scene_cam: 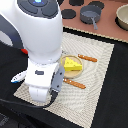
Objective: Interact with the objects in diverse but meaningful ways.
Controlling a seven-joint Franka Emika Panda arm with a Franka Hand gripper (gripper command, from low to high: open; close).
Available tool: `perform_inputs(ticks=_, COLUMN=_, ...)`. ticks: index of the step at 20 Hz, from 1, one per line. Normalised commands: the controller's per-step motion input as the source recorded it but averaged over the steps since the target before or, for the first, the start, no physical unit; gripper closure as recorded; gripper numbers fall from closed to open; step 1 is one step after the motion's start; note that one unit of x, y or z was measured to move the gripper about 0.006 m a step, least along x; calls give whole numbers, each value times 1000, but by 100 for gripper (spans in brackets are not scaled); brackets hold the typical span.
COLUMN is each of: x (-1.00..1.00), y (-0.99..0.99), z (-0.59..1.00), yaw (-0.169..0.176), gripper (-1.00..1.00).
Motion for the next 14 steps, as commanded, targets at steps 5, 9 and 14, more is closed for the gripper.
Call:
perform_inputs(ticks=5, x=-99, y=-26, z=298, yaw=17, gripper=-100)
perform_inputs(ticks=9, x=-436, y=269, z=882, yaw=11, gripper=-100)
perform_inputs(ticks=14, x=-711, y=573, z=591, yaw=43, gripper=-100)
